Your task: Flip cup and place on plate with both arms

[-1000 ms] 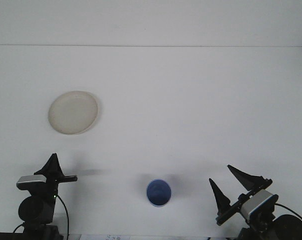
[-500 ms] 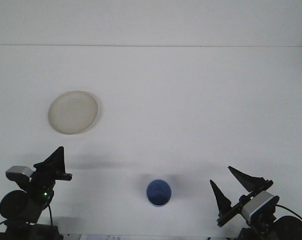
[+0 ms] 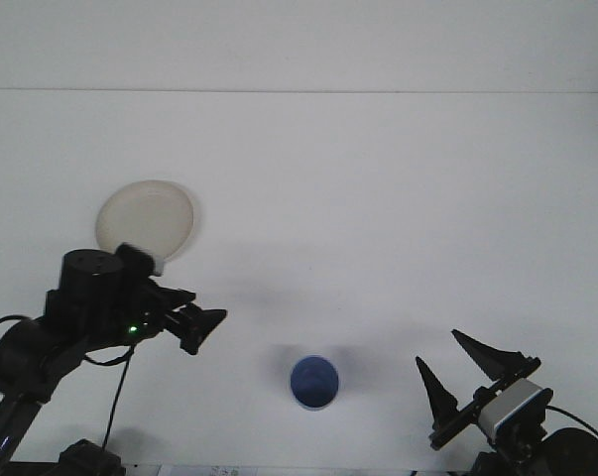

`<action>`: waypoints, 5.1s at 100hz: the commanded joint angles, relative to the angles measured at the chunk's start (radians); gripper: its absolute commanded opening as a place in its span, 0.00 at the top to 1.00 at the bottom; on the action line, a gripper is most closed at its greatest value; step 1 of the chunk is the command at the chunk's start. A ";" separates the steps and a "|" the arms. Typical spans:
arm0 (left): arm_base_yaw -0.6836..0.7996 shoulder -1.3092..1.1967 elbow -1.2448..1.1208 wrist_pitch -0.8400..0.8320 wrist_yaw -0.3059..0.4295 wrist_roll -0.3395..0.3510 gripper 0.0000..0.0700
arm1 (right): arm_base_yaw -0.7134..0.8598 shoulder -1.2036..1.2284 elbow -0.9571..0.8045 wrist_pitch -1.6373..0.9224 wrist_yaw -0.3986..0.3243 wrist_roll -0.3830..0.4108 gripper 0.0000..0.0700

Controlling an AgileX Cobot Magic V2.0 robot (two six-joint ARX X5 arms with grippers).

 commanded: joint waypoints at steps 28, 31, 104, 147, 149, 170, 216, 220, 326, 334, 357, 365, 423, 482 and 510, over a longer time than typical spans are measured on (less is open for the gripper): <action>-0.344 0.325 0.023 0.046 -0.091 0.006 0.28 | 0.010 0.002 0.005 0.007 0.002 0.002 0.33; -0.362 0.347 0.022 0.057 -0.099 0.005 0.28 | 0.010 0.002 0.005 0.007 0.002 0.002 0.33; -0.532 0.568 0.023 0.181 -0.227 -0.039 0.95 | 0.010 0.002 0.005 0.007 0.002 0.003 0.33; -0.506 0.522 0.232 -0.063 -0.354 0.052 0.99 | 0.010 0.002 0.005 0.006 0.002 0.003 0.33; -0.500 0.516 0.244 -0.072 -0.356 0.059 0.99 | 0.010 0.002 0.005 0.006 0.002 0.003 0.33; -0.320 0.428 0.386 -0.190 -0.463 0.151 0.99 | 0.010 0.002 0.005 0.006 0.002 0.003 0.33; 0.376 0.523 0.452 -0.153 -0.481 0.193 0.99 | 0.010 0.002 0.005 0.006 0.002 0.003 0.33; 0.415 0.552 0.455 -0.137 -0.478 0.191 0.99 | 0.010 0.002 0.005 0.006 0.002 0.003 0.33; 0.518 0.867 0.576 -0.029 -0.470 0.091 0.24 | 0.010 0.002 0.003 0.003 0.002 0.003 0.33; 0.517 0.867 0.629 -0.063 -0.433 0.085 0.24 | 0.010 0.002 0.003 0.003 0.002 0.003 0.33; 0.512 0.853 0.808 -0.185 -0.377 0.070 0.24 | 0.010 0.002 0.003 0.003 0.002 0.003 0.33; 0.508 0.822 0.855 -0.215 -0.377 0.071 0.24 | 0.010 0.002 0.003 0.003 0.002 0.003 0.33; 0.267 -0.007 0.259 0.039 -0.375 0.016 0.24 | 0.010 0.002 0.003 0.010 0.024 0.003 0.33; 0.015 -0.700 -0.438 0.204 -0.386 -0.187 0.90 | 0.010 0.002 0.003 0.006 0.024 0.003 0.67; 0.015 -0.713 -0.438 0.205 -0.388 -0.187 0.98 | 0.010 0.002 0.003 0.000 0.024 0.010 0.99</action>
